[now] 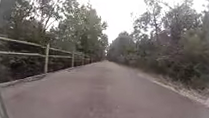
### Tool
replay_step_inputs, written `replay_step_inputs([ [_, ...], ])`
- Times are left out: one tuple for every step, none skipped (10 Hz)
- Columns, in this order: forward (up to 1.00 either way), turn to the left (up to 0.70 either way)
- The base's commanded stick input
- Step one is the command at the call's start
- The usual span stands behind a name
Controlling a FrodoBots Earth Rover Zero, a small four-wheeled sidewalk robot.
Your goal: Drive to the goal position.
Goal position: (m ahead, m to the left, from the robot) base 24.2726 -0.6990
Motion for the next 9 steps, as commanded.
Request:
replay_step_inputs([
  [0.7, 0.0],
  [0.7, 0.0],
  [0.7, 0.0],
  [0.7, 0.0],
  [0.7, 0.0],
  [0.7, 0.0],
  [0.7, 0.0],
  [0.7, 0.0],
  [0.7, 0.0],
])
